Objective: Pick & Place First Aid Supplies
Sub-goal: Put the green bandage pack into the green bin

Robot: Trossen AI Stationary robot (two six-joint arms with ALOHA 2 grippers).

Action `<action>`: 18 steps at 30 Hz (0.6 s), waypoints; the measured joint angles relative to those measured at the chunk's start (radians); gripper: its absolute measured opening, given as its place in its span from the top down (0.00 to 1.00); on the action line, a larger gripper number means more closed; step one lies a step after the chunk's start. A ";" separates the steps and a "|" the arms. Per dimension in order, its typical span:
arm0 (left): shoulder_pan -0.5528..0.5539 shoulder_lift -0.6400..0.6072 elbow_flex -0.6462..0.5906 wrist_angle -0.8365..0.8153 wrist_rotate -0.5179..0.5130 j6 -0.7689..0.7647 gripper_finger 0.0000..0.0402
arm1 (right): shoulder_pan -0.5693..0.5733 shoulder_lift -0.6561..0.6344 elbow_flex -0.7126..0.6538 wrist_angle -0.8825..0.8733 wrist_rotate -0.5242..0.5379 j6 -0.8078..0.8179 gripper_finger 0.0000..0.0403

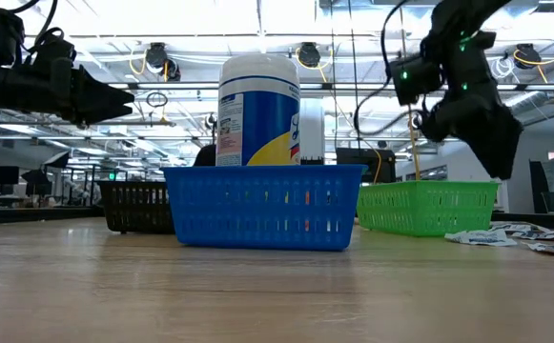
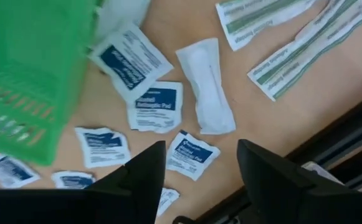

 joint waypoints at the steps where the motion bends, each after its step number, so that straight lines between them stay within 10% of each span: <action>1: 0.000 0.000 0.000 0.000 0.000 0.000 0.01 | 0.000 0.012 -0.013 0.013 0.000 0.000 0.53; 18: 0.000 0.000 0.000 0.000 0.000 0.000 0.01 | 0.001 0.045 -0.187 0.237 0.046 0.091 0.58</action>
